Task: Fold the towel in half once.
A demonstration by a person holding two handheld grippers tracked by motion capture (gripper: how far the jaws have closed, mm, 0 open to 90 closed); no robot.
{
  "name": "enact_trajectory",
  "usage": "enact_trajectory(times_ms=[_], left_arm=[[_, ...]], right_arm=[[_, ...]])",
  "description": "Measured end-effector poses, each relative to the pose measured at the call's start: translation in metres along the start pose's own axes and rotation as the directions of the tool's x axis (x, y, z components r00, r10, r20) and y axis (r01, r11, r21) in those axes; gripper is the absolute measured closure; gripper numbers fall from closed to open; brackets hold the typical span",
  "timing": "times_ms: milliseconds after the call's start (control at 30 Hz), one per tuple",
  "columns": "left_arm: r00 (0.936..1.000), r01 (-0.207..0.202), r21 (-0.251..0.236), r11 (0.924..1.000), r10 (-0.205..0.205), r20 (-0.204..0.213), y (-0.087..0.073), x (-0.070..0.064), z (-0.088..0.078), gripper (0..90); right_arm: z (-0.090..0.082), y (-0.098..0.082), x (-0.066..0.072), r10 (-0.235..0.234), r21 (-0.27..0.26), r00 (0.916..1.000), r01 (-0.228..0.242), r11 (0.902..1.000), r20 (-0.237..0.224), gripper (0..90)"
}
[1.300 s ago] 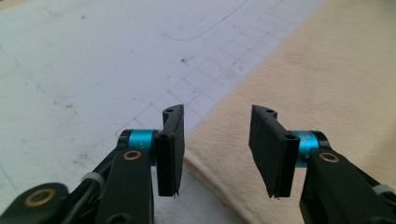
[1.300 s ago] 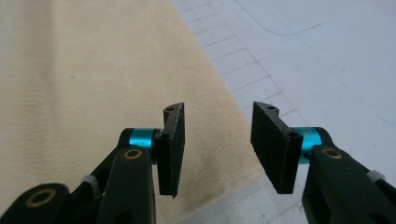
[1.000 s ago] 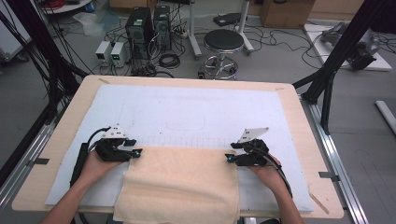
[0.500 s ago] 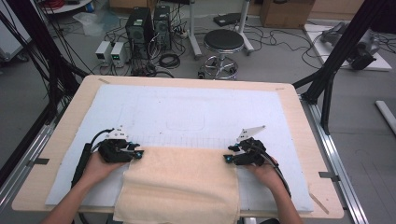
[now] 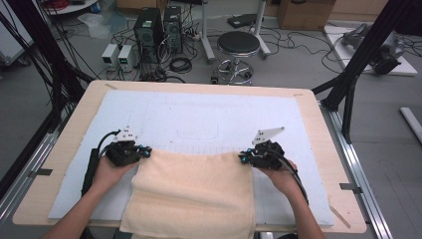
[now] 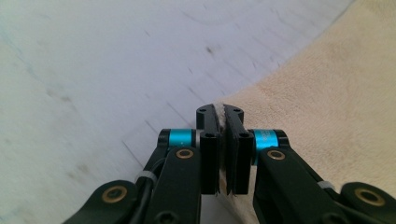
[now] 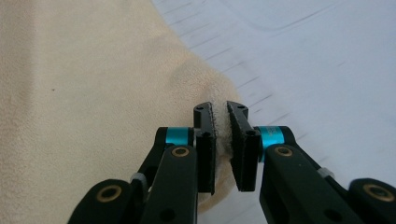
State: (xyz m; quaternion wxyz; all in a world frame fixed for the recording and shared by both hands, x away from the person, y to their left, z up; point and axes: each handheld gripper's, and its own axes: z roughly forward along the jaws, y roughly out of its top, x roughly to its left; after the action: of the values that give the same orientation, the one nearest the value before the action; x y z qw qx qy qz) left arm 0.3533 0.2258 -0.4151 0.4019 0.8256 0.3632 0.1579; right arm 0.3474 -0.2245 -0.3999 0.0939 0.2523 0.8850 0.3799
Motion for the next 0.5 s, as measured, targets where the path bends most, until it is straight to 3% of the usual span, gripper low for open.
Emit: enact_trajectory(times_ms=[67,167,333,500], left_arm=[[0.9991,0.020,-0.029,0.9994,-0.021,-0.036,0.015,0.008,0.003,85.6],[0.9949,0.050,-0.056,0.9972,-0.055,-0.085,0.040,0.023,0.010,85.6],[0.9861,0.046,-0.048,0.9978,-0.053,-0.157,0.084,0.043,0.022,85.6],[0.9811,0.068,-0.080,0.9945,-0.081,-0.176,0.115,0.058,0.029,85.1]], right_arm=[[-0.002,0.010,-0.010,-0.004,0.005,0.9994,0.004,1.0000,0.034,82.5],[0.001,0.029,-0.035,0.020,-0.002,0.9971,-0.020,0.9998,0.073,82.6],[0.007,0.058,-0.073,0.059,0.004,0.9895,-0.060,0.9982,0.132,83.0],[0.004,0.080,-0.102,0.098,-0.028,0.9791,-0.095,0.9951,0.178,83.2]])
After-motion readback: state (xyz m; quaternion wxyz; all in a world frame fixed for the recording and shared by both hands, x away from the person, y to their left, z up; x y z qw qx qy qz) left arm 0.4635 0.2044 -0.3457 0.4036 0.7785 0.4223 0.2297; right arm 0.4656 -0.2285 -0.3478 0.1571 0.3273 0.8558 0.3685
